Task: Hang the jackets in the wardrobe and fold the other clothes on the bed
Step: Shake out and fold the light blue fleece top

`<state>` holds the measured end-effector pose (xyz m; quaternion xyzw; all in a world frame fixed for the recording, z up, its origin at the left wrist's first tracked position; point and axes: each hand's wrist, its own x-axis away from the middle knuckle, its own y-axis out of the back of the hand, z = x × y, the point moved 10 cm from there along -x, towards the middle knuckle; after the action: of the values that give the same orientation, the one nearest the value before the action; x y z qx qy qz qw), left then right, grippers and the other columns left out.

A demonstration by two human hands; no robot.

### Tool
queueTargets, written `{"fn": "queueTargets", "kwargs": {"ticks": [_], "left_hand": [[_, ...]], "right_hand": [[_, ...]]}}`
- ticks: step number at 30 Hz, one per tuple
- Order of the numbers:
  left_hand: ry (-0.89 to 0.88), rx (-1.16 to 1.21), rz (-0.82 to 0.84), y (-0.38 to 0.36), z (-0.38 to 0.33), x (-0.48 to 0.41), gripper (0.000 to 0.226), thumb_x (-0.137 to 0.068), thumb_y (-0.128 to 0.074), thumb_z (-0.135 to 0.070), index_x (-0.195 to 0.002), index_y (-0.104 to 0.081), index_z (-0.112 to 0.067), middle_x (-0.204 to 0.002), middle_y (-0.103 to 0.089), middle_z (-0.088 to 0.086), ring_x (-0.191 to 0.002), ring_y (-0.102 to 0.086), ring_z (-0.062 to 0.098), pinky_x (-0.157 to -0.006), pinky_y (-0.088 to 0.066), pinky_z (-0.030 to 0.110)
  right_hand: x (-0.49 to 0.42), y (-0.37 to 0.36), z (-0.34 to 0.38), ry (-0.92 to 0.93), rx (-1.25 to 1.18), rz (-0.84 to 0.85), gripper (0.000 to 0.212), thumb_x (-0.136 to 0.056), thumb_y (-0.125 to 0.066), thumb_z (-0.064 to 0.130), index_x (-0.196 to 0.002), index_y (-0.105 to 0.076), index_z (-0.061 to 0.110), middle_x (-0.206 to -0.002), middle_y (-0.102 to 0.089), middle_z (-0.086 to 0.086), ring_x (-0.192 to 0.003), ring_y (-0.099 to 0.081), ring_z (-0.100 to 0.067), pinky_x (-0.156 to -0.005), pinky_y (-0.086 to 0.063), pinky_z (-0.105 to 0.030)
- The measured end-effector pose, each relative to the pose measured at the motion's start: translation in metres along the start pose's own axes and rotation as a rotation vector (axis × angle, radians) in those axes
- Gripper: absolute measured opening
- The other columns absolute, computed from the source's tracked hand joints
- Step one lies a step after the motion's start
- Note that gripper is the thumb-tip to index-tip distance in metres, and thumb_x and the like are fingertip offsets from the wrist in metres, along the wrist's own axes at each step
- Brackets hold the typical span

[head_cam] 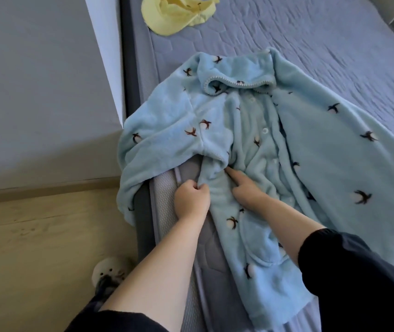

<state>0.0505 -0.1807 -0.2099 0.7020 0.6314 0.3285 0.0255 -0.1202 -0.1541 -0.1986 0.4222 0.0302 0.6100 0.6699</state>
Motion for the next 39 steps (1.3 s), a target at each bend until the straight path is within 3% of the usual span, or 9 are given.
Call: {"fn": "queueTargets", "kwargs": {"ticks": [6,11,17,21,24,29,32,35,39], "left_hand": [[-0.274,-0.196,-0.158,0.000,-0.030,0.046,0.006,-0.090,-0.053,-0.019,-0.089,-0.048,-0.016,-0.094,-0.060,0.004,-0.081,-0.055,0.026,-0.062,-0.028,0.030],[-0.609,-0.607,-0.209,-0.009,-0.064,0.099,0.034,-0.081,-0.054,-0.007,-0.115,-0.054,-0.012,-0.117,-0.048,0.010,-0.105,-0.046,0.029,-0.081,-0.037,0.038],[-0.889,-0.889,0.306,-0.082,-0.056,0.182,0.041,-0.091,-0.046,-0.049,-0.102,-0.056,-0.011,-0.108,-0.058,0.008,-0.105,-0.051,0.028,-0.084,-0.039,0.038],[-0.851,-1.165,0.373,-0.109,-0.018,0.219,0.101,-0.070,-0.048,-0.081,-0.140,-0.030,-0.012,-0.137,-0.038,0.009,-0.125,-0.035,0.029,-0.096,-0.034,0.045],[-0.820,-1.425,0.425,-0.119,0.012,0.228,0.106,-0.075,-0.063,-0.057,-0.151,0.004,-0.026,-0.151,-0.009,0.014,-0.136,-0.020,0.034,-0.101,-0.028,0.053],[-0.886,-1.245,0.292,-0.102,-0.028,0.222,0.061,-0.087,-0.050,-0.003,-0.143,-0.035,-0.025,-0.122,-0.046,0.010,-0.106,-0.053,0.032,-0.077,-0.046,0.039],[-0.800,-1.112,0.304,-0.069,-0.049,0.206,0.049,-0.081,-0.049,-0.004,-0.122,-0.056,-0.030,-0.110,-0.059,0.003,-0.101,-0.058,0.030,-0.071,-0.040,0.032],[-0.585,-1.035,0.443,-0.027,-0.053,0.184,0.018,-0.075,-0.050,-0.004,-0.083,-0.060,-0.017,-0.083,-0.061,0.005,-0.080,-0.059,0.026,-0.060,-0.038,0.028],[-0.290,-1.343,0.785,-0.006,-0.004,0.184,0.027,-0.082,-0.062,-0.038,-0.092,-0.062,-0.013,-0.097,-0.061,0.005,-0.078,-0.057,0.021,-0.069,-0.046,0.030]], "right_hand": [[0.013,0.012,0.004,-0.011,-0.617,0.163,0.069,-0.083,-0.024,-0.028,-0.145,-0.031,0.001,-0.149,-0.037,-0.010,-0.137,-0.036,-0.020,-0.108,-0.036,-0.028],[0.048,0.042,-0.015,-0.043,-0.707,0.054,0.046,-0.093,-0.029,-0.015,-0.135,-0.043,-0.004,-0.138,-0.050,-0.018,-0.130,-0.047,-0.023,-0.102,-0.039,-0.024],[0.137,0.090,-0.080,0.126,-0.297,-0.144,0.017,-0.094,-0.054,0.012,-0.100,-0.069,0.017,-0.114,-0.069,-0.006,-0.099,-0.062,-0.010,-0.085,-0.045,-0.015],[0.191,0.069,-0.124,0.261,0.259,0.043,0.063,-0.075,-0.077,0.039,-0.130,-0.056,0.018,-0.152,-0.031,-0.001,-0.138,-0.030,-0.007,-0.109,-0.022,-0.013],[0.206,0.050,-0.151,0.315,0.790,0.013,0.107,-0.060,-0.063,0.068,-0.150,-0.019,0.031,-0.159,0.004,0.004,-0.146,0.001,-0.013,-0.118,-0.014,-0.034],[0.196,0.058,-0.133,0.207,0.848,-0.229,0.075,-0.074,-0.064,0.027,-0.143,-0.035,0.025,-0.157,-0.014,-0.012,-0.142,-0.019,-0.029,-0.111,-0.027,-0.043],[0.196,0.062,-0.098,0.265,0.836,-0.316,0.031,-0.081,-0.052,0.009,-0.112,-0.053,0.013,-0.116,-0.053,-0.011,-0.108,-0.052,-0.031,-0.076,-0.045,-0.038],[0.205,0.077,-0.045,0.448,0.467,-0.382,0.013,-0.072,-0.058,0.005,-0.084,-0.053,0.011,-0.078,-0.054,-0.006,-0.073,-0.057,-0.034,-0.056,-0.037,-0.036],[0.198,0.016,-0.034,0.366,0.846,0.126,0.023,-0.078,-0.058,0.018,-0.101,-0.059,0.017,-0.099,-0.061,-0.004,-0.093,-0.061,-0.030,-0.074,-0.051,-0.037]]}}
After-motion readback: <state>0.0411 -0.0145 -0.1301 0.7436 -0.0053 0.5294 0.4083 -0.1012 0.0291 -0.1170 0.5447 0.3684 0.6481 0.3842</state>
